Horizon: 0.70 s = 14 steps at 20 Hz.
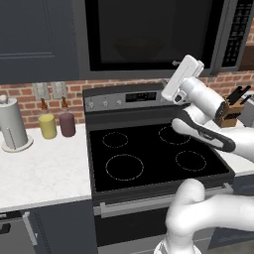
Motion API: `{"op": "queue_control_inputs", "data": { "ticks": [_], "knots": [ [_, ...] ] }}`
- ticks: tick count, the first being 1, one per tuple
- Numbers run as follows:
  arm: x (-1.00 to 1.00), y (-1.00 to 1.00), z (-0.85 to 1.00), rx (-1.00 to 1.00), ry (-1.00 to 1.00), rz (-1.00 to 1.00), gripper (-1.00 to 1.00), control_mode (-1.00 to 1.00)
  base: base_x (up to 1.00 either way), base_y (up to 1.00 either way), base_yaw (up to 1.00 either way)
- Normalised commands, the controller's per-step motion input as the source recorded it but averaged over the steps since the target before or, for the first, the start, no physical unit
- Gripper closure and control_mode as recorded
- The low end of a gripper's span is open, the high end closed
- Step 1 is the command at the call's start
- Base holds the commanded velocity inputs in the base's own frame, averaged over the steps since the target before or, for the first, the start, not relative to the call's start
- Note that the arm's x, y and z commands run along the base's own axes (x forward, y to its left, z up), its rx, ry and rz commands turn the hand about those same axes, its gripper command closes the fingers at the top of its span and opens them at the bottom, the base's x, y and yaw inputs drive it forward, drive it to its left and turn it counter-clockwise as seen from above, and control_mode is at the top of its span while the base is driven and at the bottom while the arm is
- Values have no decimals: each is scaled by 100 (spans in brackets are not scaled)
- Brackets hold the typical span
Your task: Open the microwave, place the bowl with waffle inside the microwave, then close the microwave door and turn it on.
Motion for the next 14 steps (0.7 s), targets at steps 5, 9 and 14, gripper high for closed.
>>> {"op": "queue_control_inputs", "data": {
  "ticks": [5, 9, 14],
  "knots": [
    [72, 2, 4, 0, 5, 0, -100, -100, 0, 0, 0],
    [30, 0, 7, 0, 0, 0, -100, -100, 0, 0, 0],
    [23, 0, 13, 0, 0, 0, -100, -100, 0, 0, 0]
  ]
}}
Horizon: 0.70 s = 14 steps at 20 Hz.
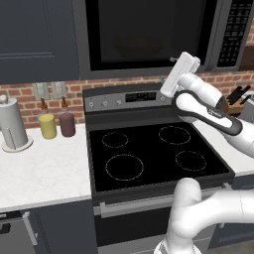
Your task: Open the microwave, place the bowl with waffle inside the microwave, then close the microwave door and turn it on.
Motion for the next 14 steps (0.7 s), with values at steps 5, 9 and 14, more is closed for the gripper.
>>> {"op": "queue_control_inputs", "data": {
  "ticks": [5, 9, 14],
  "knots": [
    [25, 0, 64, 0, 10, 0, -100, -100, 0, 0, 0],
    [3, -5, 87, 0, 22, 3, -100, -100, 0, 0, 0],
    [0, -13, 75, 0, 22, 4, -100, -100, 0, 0, 0]
  ]
}}
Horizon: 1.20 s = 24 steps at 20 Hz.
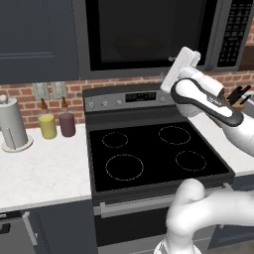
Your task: Open the microwave, place the bowl with waffle inside the microwave, then close the microwave door and turn it on.
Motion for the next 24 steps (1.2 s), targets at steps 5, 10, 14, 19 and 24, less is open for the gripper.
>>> {"op": "queue_control_inputs", "data": {
  "ticks": [5, 10, 14, 19, 24],
  "knots": [
    [-8, -22, 82, 0, 16, 6, -100, -100, 0, 0, 0],
    [-30, -25, 79, 0, 2, 7, -100, -100, 0, 0, 0],
    [-66, -31, 46, 0, 0, 9, -100, -100, 0, 0, 0],
    [-91, -47, 9, 0, 0, 13, -100, -100, 0, 0, 0],
    [-98, -60, -2, -2, 0, 18, -100, -100, 0, 0, 0]
  ]
}}
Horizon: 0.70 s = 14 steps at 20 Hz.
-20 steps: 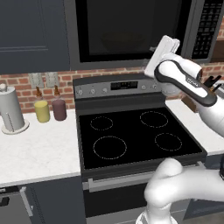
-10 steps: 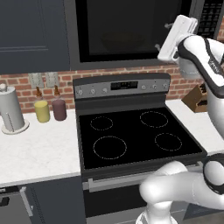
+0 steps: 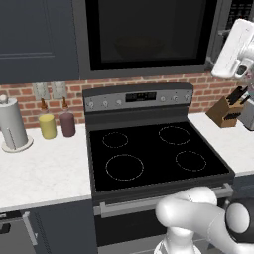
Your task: Open the microwave, place the bowl with waffle inside the microwave, then close the microwave door and turn it on.
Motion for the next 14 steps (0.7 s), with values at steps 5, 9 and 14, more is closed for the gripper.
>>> {"op": "queue_control_inputs", "data": {
  "ticks": [5, 9, 14],
  "knots": [
    [-70, -81, -38, -8, 3, 17, -100, -100, 0, 0, 0],
    [-15, -65, -68, -15, 3, 2, -100, -100, 0, 0, 0],
    [10, -37, -49, -16, 9, 0, -100, -100, 0, 0, 0]
  ]
}}
